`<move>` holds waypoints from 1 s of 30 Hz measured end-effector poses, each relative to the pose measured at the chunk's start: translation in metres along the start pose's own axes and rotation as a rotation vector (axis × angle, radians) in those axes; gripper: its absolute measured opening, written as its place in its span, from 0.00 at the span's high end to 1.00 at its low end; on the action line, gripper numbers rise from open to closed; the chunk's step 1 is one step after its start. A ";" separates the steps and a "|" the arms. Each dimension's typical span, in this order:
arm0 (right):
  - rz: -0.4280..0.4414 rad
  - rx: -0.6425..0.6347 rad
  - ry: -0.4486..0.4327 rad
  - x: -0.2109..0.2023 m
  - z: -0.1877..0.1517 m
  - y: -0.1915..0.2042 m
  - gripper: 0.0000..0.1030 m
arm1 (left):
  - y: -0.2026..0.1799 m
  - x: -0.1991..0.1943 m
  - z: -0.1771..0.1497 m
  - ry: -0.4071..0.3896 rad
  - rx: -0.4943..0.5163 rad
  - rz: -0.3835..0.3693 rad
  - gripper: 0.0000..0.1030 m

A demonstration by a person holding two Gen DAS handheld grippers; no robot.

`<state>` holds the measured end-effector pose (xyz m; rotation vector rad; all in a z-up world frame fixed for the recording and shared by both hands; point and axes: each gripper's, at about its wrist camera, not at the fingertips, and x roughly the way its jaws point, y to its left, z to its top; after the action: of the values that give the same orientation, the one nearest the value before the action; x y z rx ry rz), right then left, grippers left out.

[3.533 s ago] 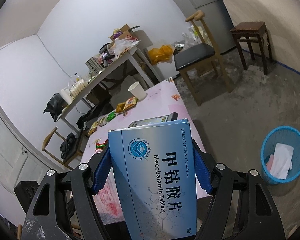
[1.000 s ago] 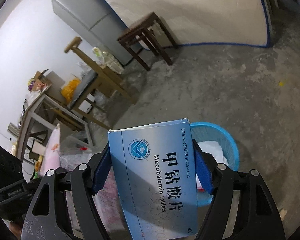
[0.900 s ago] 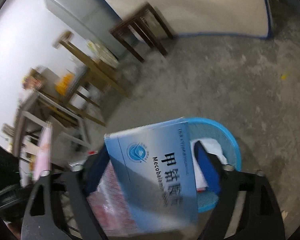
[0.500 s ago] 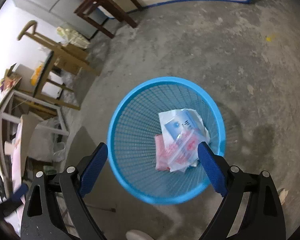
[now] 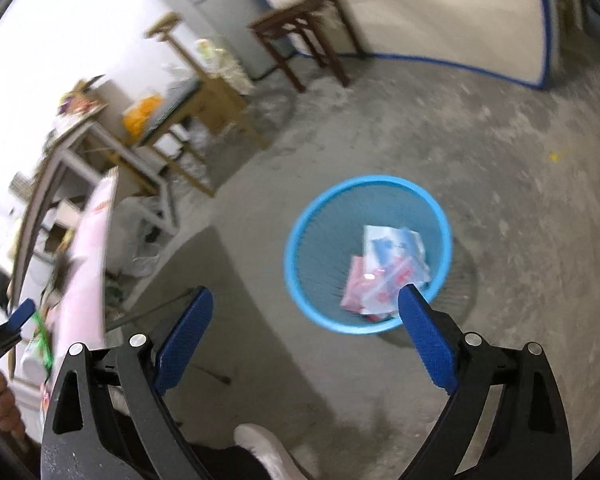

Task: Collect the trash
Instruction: 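Move both tools back over the table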

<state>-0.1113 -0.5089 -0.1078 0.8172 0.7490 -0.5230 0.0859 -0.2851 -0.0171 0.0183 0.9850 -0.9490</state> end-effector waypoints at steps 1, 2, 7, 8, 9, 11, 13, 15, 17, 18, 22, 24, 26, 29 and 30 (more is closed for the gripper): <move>0.018 -0.020 -0.004 -0.007 -0.002 0.012 0.13 | 0.008 -0.018 -0.006 -0.028 0.000 0.000 0.08; 0.044 -0.041 -0.006 -0.014 -0.004 0.025 0.13 | 0.014 -0.030 -0.011 -0.045 -0.001 0.008 0.07; 0.161 -0.124 -0.015 -0.038 -0.016 0.086 0.13 | 0.050 -0.103 -0.047 -0.151 0.004 0.078 0.06; 0.181 -0.146 -0.018 -0.042 -0.019 0.100 0.13 | 0.057 -0.113 -0.053 -0.164 -0.002 0.093 0.06; 0.197 -0.166 -0.018 -0.045 -0.022 0.112 0.13 | 0.067 -0.126 -0.062 -0.176 -0.017 0.118 0.06; 0.239 -0.210 -0.010 -0.051 -0.029 0.144 0.13 | 0.085 -0.147 -0.078 -0.194 -0.051 0.150 0.06; 0.270 -0.250 0.000 -0.055 -0.034 0.172 0.13 | 0.106 -0.168 -0.095 -0.219 -0.107 0.193 0.06; 0.297 -0.292 0.003 -0.061 -0.039 0.197 0.13 | 0.122 -0.182 -0.110 -0.238 -0.154 0.212 0.06; 0.317 -0.349 0.010 -0.062 -0.045 0.228 0.13 | 0.140 -0.196 -0.122 -0.257 -0.198 0.221 0.06; 0.328 -0.385 0.019 -0.061 -0.050 0.244 0.13 | 0.146 -0.202 -0.127 -0.270 -0.218 0.228 0.06; 0.353 -0.474 0.064 -0.054 -0.065 0.292 0.13 | 0.174 -0.222 -0.140 -0.316 -0.310 0.285 0.06; 0.372 -0.513 0.088 -0.051 -0.074 0.312 0.13 | 0.186 -0.232 -0.145 -0.330 -0.343 0.300 0.06; 0.381 -0.565 0.112 -0.044 -0.080 0.339 0.13 | 0.198 -0.240 -0.148 -0.348 -0.371 0.306 0.06; 0.402 -0.634 0.147 -0.036 -0.089 0.373 0.13 | 0.218 -0.248 -0.152 -0.376 -0.420 0.337 0.06; 0.408 -0.652 0.155 -0.036 -0.093 0.383 0.13 | 0.223 -0.251 -0.155 -0.385 -0.433 0.343 0.06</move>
<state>0.0876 -0.2055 0.0512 0.3783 0.8038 0.1587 0.0808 0.0848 -0.0148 -0.3377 0.7769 -0.3904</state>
